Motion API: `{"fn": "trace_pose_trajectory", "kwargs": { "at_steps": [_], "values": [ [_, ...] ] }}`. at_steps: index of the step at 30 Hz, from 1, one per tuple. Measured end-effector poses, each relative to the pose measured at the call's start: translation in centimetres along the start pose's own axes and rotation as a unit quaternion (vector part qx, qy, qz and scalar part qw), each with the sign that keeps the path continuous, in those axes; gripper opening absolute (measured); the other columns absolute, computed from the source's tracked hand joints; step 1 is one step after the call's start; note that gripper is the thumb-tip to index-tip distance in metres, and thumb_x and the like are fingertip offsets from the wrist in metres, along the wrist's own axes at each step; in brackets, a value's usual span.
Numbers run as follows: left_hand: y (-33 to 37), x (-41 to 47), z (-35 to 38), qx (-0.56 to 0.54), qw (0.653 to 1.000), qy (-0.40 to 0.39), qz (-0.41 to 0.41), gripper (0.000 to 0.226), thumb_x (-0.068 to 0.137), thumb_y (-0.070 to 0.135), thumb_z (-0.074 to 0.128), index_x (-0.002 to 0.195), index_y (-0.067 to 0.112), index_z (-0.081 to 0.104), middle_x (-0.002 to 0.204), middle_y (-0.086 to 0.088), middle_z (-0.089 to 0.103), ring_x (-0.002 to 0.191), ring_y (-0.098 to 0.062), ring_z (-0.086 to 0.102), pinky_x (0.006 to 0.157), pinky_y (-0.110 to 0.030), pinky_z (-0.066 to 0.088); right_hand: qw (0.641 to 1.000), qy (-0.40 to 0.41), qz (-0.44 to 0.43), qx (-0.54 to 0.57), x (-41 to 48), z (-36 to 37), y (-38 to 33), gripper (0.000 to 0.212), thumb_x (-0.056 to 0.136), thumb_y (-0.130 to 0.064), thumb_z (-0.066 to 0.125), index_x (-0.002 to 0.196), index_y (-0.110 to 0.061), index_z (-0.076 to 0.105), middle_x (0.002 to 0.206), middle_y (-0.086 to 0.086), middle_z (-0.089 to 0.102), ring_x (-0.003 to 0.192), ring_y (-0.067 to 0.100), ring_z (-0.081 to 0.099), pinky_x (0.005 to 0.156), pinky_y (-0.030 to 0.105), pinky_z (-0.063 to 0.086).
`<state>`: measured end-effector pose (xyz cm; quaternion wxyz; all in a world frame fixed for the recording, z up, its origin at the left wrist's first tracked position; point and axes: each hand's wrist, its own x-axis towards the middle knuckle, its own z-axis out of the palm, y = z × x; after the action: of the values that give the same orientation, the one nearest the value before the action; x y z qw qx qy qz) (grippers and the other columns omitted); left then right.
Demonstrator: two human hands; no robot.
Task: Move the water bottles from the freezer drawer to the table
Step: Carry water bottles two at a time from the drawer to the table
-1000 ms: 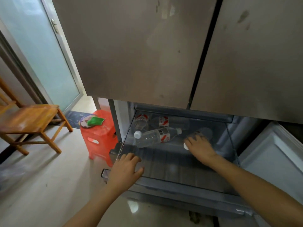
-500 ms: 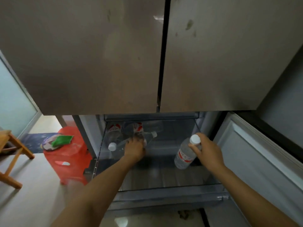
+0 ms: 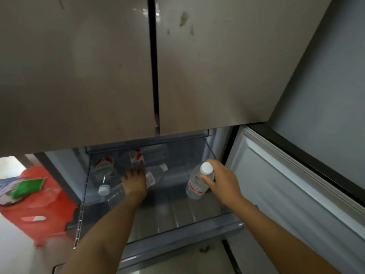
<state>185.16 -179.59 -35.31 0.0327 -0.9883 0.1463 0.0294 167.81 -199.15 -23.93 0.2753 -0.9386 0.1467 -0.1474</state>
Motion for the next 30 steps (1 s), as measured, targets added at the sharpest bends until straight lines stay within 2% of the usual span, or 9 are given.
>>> {"fn": "trace_pose_trajectory", "kwargs": {
  "at_steps": [4, 8, 10, 16, 20, 23, 25, 27, 30],
  "values": [
    [0.1, -0.9, -0.9, -0.017, 0.997, -0.071, 0.026, 0.077, 0.075, 0.036, 0.068, 0.138, 0.023, 0.026, 0.139, -0.016, 0.032, 0.123, -0.036, 0.04, 0.099, -0.043, 0.036, 1.0, -0.003, 0.013, 0.027, 0.0, 0.6, 0.1, 0.044, 0.086, -0.028, 0.061, 0.126, -0.019, 0.045, 0.124, 0.001, 0.053, 0.111, 0.022, 0.046, 0.086, 0.03, 0.04],
    [-0.7, -2.4, -2.3, -0.091, 0.989, -0.089, 0.071, 0.078, 0.068, 0.034, 0.073, 0.131, 0.023, 0.029, 0.125, -0.011, 0.053, 0.108, -0.03, 0.055, 0.088, -0.039, 0.048, 0.994, 0.02, 0.071, 0.084, -0.2, 1.8, 0.2, 0.046, 0.086, -0.028, 0.061, 0.124, -0.01, 0.044, 0.123, 0.011, 0.054, 0.112, 0.028, 0.051, 0.091, 0.042, 0.046],
    [-0.9, -3.7, -3.6, -0.135, 0.985, -0.076, 0.08, 0.07, 0.069, 0.034, 0.072, 0.126, 0.02, 0.032, 0.119, -0.009, 0.057, 0.103, -0.027, 0.058, 0.082, -0.037, 0.05, 0.988, 0.04, 0.093, 0.114, -0.2, 2.3, 0.0, 0.049, 0.085, -0.025, 0.062, 0.125, -0.005, 0.042, 0.125, 0.015, 0.051, 0.114, 0.031, 0.05, 0.092, 0.043, 0.045],
    [-1.1, -8.4, -7.5, -0.299, 0.949, 0.022, 0.097, 0.064, 0.068, 0.028, 0.075, 0.12, 0.02, 0.038, 0.112, -0.002, 0.059, 0.095, -0.018, 0.06, 0.079, -0.035, 0.053, 0.979, 0.025, 0.112, 0.17, 0.4, 3.4, -0.3, 0.083, 0.07, -0.015, 0.077, 0.137, -0.007, 0.028, 0.139, 0.016, 0.037, 0.127, 0.031, 0.038, 0.102, 0.042, 0.035],
    [-1.2, -12.0, -8.7, -0.424, 0.898, 0.077, 0.084, 0.063, 0.068, 0.02, 0.078, 0.114, 0.028, 0.036, 0.101, 0.014, 0.052, 0.084, 0.001, 0.053, 0.068, -0.012, 0.043, 0.974, 0.033, 0.115, 0.192, 1.4, 4.2, -0.3, 0.086, 0.067, -0.011, 0.079, 0.137, -0.008, 0.028, 0.138, 0.016, 0.035, 0.128, 0.032, 0.036, 0.102, 0.043, 0.036],
    [-1.3, -14.4, -9.1, -0.488, 0.864, 0.113, 0.056, 0.07, 0.066, 0.016, 0.079, 0.115, 0.031, 0.031, 0.097, 0.024, 0.042, 0.087, 0.01, 0.045, 0.067, -0.006, 0.036, 0.97, 0.045, 0.123, 0.207, 2.0, 4.5, -0.1, 0.086, 0.068, -0.01, 0.078, 0.138, -0.008, 0.027, 0.139, 0.019, 0.036, 0.128, 0.033, 0.037, 0.102, 0.044, 0.036],
    [-1.3, -15.4, -8.9, -0.522, 0.841, 0.14, 0.031, 0.072, 0.064, 0.012, 0.081, 0.116, 0.028, 0.033, 0.102, 0.023, 0.043, 0.091, 0.006, 0.047, 0.075, -0.01, 0.04, 0.968, 0.054, 0.12, 0.212, 2.2, 4.5, 0.2, 0.086, 0.069, -0.01, 0.078, 0.138, -0.008, 0.026, 0.139, 0.019, 0.037, 0.127, 0.034, 0.038, 0.102, 0.046, 0.037],
    [-1.4, -16.1, -8.6, -0.562, 0.812, 0.156, -0.004, 0.072, 0.063, 0.008, 0.081, 0.119, 0.022, 0.038, 0.11, 0.009, 0.053, 0.101, -0.007, 0.054, 0.087, -0.027, 0.049, 0.97, 0.054, 0.12, 0.205, 2.3, 4.4, 0.2, 0.086, 0.07, -0.012, 0.078, 0.139, -0.009, 0.026, 0.138, 0.018, 0.038, 0.127, 0.034, 0.039, 0.101, 0.047, 0.038],
    [-1.6, -16.5, -8.1, -0.608, 0.773, 0.172, -0.053, 0.076, 0.061, 0.006, 0.081, 0.126, 0.015, 0.041, 0.123, -0.007, 0.054, 0.113, -0.023, 0.053, 0.097, -0.046, 0.046, 0.973, 0.039, 0.111, 0.198, 2.2, 4.4, 0.4, 0.08, 0.068, -0.015, 0.079, 0.134, -0.01, 0.032, 0.133, 0.015, 0.044, 0.122, 0.033, 0.044, 0.097, 0.046, 0.041]
  ]
}}
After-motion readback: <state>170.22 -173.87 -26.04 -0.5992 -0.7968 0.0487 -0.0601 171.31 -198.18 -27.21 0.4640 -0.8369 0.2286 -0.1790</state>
